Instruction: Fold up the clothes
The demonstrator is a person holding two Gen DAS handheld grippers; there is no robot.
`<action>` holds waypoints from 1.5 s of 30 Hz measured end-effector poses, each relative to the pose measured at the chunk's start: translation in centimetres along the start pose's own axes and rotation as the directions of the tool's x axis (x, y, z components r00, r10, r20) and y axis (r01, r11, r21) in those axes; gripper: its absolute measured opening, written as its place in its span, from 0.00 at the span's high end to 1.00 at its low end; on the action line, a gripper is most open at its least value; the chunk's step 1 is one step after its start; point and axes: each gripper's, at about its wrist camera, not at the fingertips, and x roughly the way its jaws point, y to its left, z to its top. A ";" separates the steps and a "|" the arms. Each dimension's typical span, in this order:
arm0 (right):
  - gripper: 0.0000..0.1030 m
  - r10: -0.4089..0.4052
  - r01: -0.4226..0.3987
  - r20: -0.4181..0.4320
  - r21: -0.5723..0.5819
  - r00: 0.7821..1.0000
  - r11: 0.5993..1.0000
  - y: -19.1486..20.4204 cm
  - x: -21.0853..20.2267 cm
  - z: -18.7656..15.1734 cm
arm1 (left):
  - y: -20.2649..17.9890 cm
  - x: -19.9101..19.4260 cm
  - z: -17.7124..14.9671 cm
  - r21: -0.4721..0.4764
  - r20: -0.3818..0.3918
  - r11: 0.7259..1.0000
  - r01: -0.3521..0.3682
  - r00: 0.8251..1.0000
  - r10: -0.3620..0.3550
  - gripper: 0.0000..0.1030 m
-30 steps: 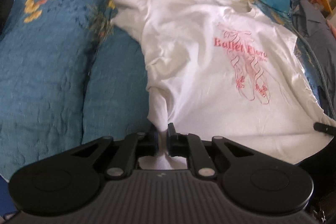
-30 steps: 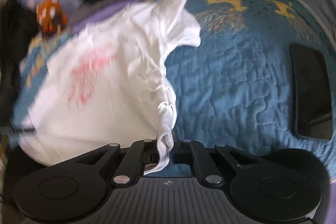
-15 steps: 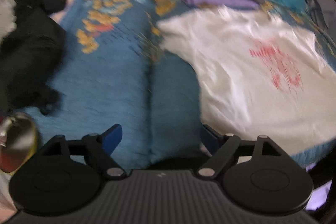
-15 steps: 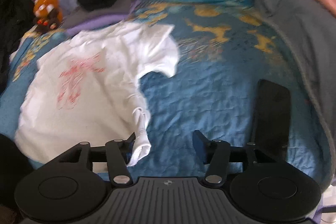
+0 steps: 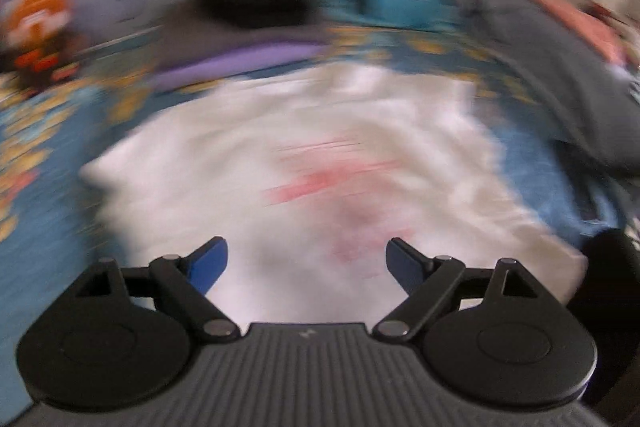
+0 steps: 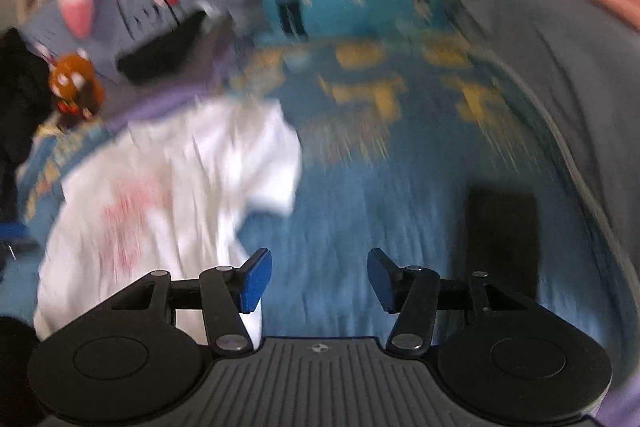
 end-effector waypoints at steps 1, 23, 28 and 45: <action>0.49 0.024 -0.023 0.018 -0.044 1.000 0.999 -0.1 1.0 1.3 | -2.0 0.8 0.4 0.036 -0.004 0.998 0.049 0.999 -0.049 0.13; 0.96 0.225 -0.339 -0.296 -0.426 0.928 0.839 -0.5 16.3 13.8 | -18.5 11.5 0.1 0.222 -0.188 0.913 0.342 0.934 -0.304 0.08; 0.96 0.136 -0.177 -0.126 -0.415 0.983 0.893 -0.6 12.0 16.6 | -19.3 12.4 -0.8 0.223 -0.201 0.902 0.369 0.923 -0.327 0.08; 0.56 -0.188 0.125 -0.200 -0.291 0.962 0.949 -1.3 19.7 14.9 | -18.6 12.5 -1.0 0.176 -0.188 0.911 0.372 0.921 -0.340 0.07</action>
